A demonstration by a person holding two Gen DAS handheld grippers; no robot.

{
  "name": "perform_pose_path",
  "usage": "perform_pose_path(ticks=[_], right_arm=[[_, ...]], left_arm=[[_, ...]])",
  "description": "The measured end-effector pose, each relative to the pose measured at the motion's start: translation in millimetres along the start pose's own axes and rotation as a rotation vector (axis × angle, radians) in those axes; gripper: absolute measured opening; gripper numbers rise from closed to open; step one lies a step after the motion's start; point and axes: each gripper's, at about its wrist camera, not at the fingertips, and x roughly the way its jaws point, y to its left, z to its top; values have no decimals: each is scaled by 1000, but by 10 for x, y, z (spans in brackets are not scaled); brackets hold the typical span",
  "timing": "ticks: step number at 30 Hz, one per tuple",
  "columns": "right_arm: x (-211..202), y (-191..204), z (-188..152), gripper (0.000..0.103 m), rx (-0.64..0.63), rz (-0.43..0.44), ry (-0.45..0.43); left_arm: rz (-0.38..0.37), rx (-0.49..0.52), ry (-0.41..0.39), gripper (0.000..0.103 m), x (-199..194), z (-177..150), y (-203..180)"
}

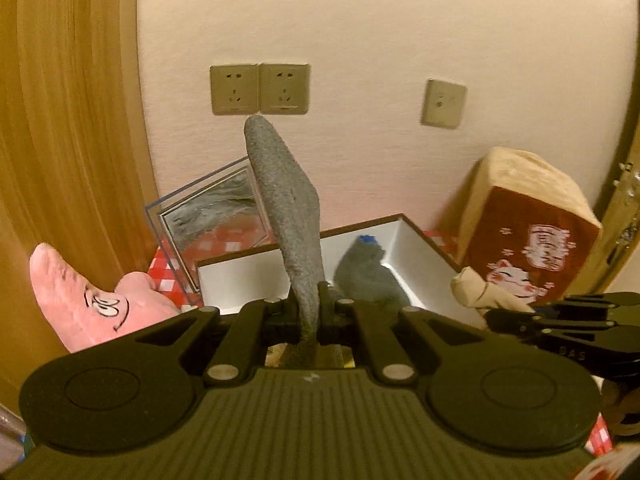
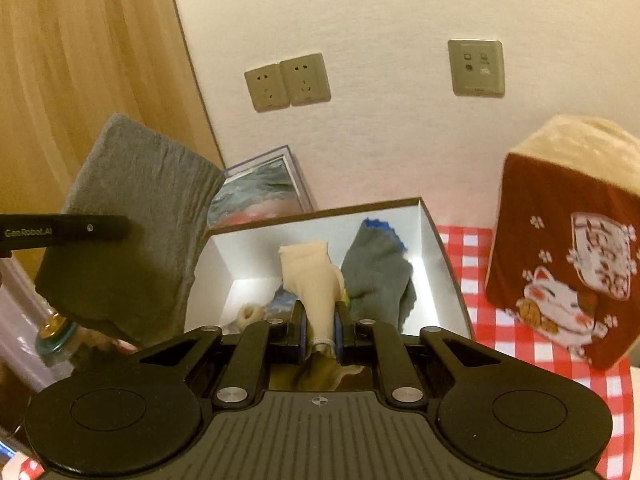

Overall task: Organize soft objects
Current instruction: 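Lower the grey cloth and beige sock into the box and open both grippers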

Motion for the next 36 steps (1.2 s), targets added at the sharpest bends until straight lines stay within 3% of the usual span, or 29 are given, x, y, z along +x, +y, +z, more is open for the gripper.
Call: perform_pose_path(ticks=[17, 20, 21, 22, 36], right_arm=[[624, -215, 136, 13, 21, -61, 65], [685, -257, 124, 13, 27, -68, 74], [702, -262, 124, 13, 30, -71, 76], [718, -274, 124, 13, 34, -72, 80], [857, -299, 151, 14, 56, -69, 99]], left_arm=[[43, 5, 150, 5, 889, 18, 202], [53, 17, 168, 12, 1001, 16, 179], [56, 28, 171, 25, 1026, 19, 166], [58, 37, 172, 31, 1047, 27, 152], [53, 59, 216, 31, 1137, -26, 148]])
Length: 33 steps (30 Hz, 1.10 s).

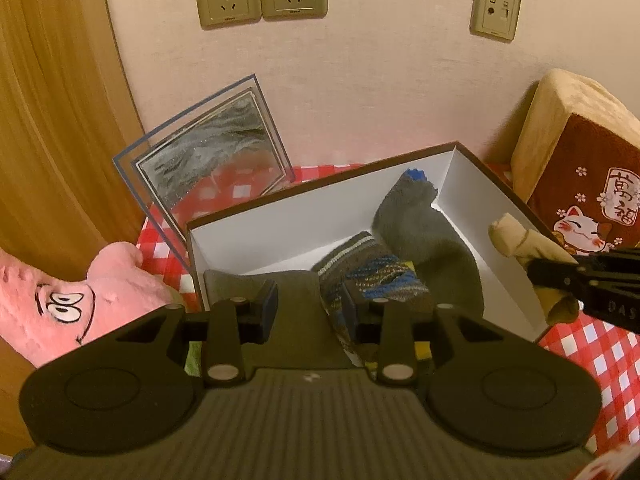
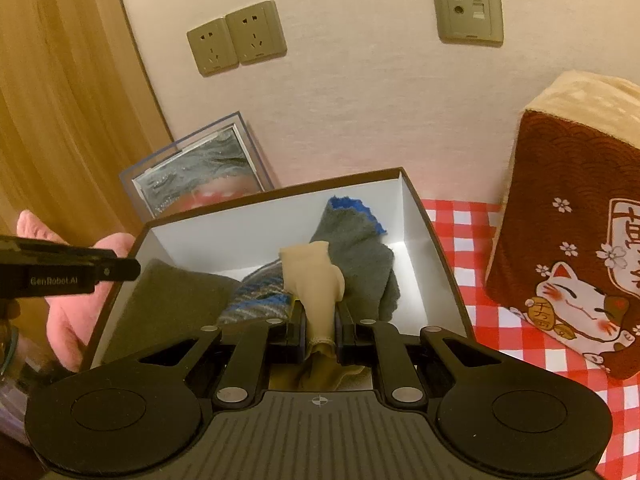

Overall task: Organize soft objects
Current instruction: 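Lower the grey cloth and beige sock into the box and open both grippers, then withdraw both tools from the box back over the checked tablecloth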

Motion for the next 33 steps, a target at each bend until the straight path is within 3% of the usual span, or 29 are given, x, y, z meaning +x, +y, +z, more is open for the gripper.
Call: perform_pose_path(ticks=[3, 7, 8, 15, 33], right_arm=[[-1, 35, 26, 16, -6, 12, -21], [-25, 94, 76, 63, -6, 12, -63], [-50, 106, 80, 67, -4, 13, -85], [-145, 141, 54, 68, -16, 18, -71], [-718, 146, -365, 70, 57, 25, -36]], left_arm=[[-6, 3, 5, 34, -7, -14, -5], [-22, 4, 11, 37, -31, -39, -29], [-24, 4, 11, 38, -40, -49, -37], [-42, -3, 22, 48, -142, -151, -82], [-94, -44, 9, 49, -668, -488, -205]])
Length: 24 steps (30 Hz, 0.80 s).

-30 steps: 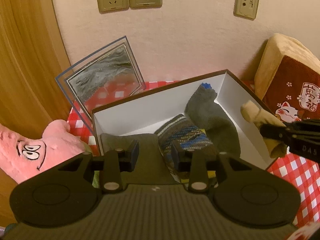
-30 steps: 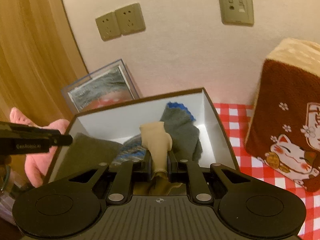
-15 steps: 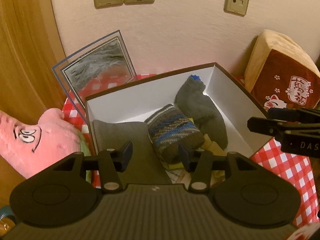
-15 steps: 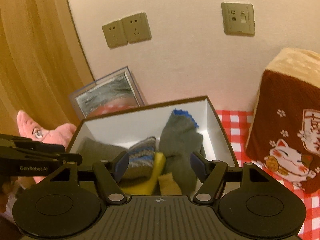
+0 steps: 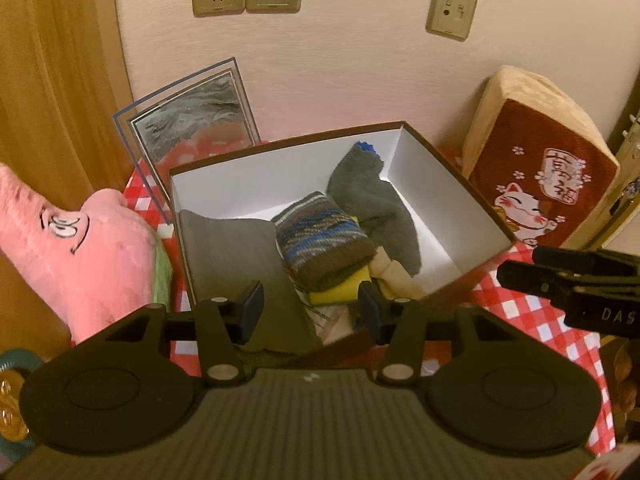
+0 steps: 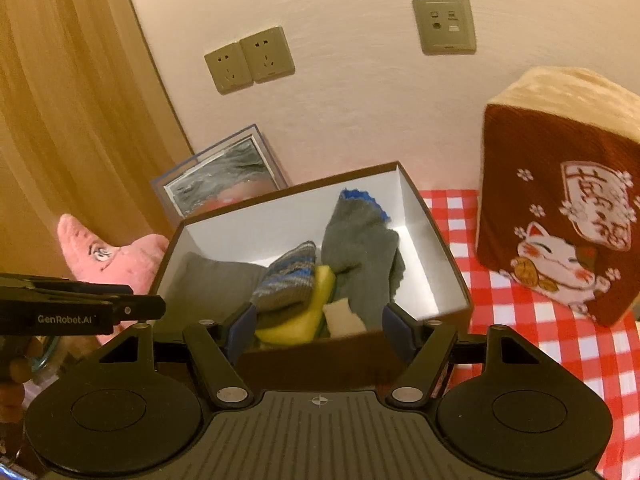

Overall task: Organize soft objects
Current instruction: 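Withdraw both tools from the box back over the checked tablecloth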

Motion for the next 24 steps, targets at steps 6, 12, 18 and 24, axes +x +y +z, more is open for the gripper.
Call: perform_pose_path(ticks=[6, 12, 18, 24], right_arm=[[-255, 31, -181, 70, 35, 7, -6], [-446, 70, -340, 70, 51, 9, -1], [-590, 85, -492, 70, 63, 10, 11], [-712, 112, -656, 70, 75, 3, 30]], left_arm=[[-14, -9, -10, 49, -221, -144, -87], [-25, -3, -13, 49, -394, -301, -170], [-32, 0, -2, 50, -503, -463, -229], [-36, 5, 30, 50, -552, -662, -267]])
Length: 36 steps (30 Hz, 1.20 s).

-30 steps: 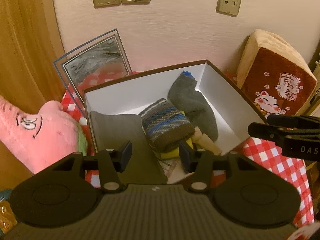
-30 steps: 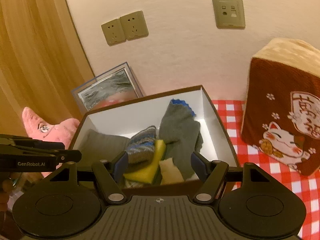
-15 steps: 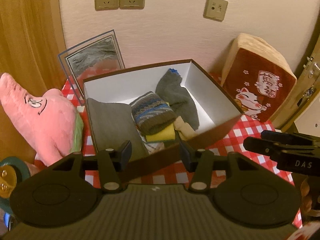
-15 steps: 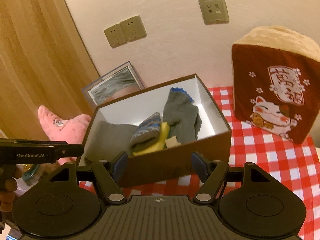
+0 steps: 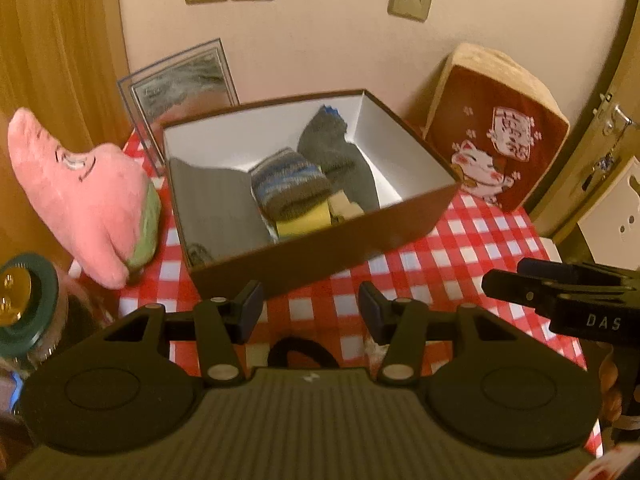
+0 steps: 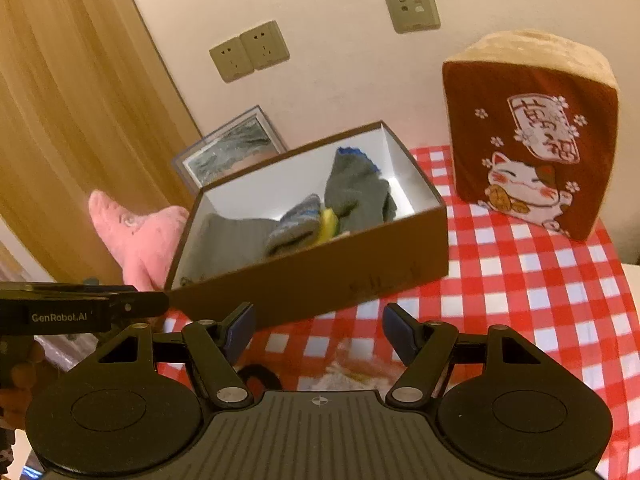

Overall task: Organize soft objects
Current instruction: 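Withdraw both tools from the box back over the checked tablecloth, then move the right tool to the cotton swab bag while the left approaches the black foam ring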

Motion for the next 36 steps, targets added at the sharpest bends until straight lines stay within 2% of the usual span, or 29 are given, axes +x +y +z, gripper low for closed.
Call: perform_pose_path(ticks=[5, 10, 17, 24, 36], right_arm=[[-54, 6, -162, 70, 0, -33, 31], [-101, -10, -328, 70, 12, -38, 62], [-149, -28, -589, 70, 23, -37, 124], [-189, -39, -775, 70, 23, -46, 154], [-68, -8, -902, 70, -4, -47, 197]], left_arm=[[-1, 0, 36, 50, 7, -174, -31], [10, 22, 78, 50, 38, -386, -83], [-14, 23, 134, 50, 77, -668, -114], [-17, 16, 155, 50, 105, -793, -110], [-22, -10, 184, 50, 198, -1004, -110]])
